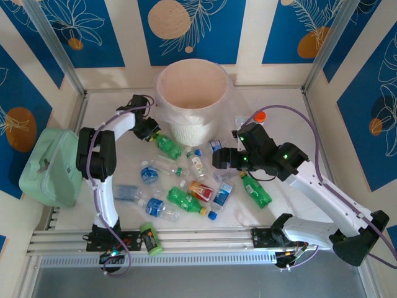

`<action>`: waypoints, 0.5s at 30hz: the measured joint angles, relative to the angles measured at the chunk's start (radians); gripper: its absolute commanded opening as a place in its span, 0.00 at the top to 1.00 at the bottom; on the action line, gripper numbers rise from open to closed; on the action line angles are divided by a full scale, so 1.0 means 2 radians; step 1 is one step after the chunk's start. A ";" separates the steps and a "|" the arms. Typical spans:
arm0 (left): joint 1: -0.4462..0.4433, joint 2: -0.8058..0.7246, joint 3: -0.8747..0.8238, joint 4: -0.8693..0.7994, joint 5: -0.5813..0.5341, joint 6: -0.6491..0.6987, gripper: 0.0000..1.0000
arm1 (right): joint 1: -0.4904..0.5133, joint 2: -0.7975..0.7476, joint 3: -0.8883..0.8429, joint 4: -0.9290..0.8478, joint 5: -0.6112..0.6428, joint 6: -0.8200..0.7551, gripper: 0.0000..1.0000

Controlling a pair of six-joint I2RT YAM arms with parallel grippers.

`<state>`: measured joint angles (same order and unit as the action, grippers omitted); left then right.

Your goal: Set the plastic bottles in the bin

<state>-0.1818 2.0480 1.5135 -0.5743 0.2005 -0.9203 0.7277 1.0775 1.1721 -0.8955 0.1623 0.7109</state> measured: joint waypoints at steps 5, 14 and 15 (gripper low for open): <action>0.002 -0.061 -0.032 0.010 0.001 -0.010 0.75 | 0.000 0.000 0.008 0.001 -0.002 0.000 0.12; 0.025 -0.205 -0.083 0.018 0.034 -0.024 0.76 | 0.005 0.012 0.043 0.015 -0.036 -0.002 0.12; 0.028 -0.221 -0.086 0.016 0.037 -0.023 0.76 | 0.006 0.015 0.046 0.020 -0.042 -0.002 0.12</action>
<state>-0.1257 1.6062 1.3407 -0.5426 0.2741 -0.9668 0.7399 1.1080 1.2636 -0.8551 0.0788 0.7074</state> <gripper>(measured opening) 0.296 0.882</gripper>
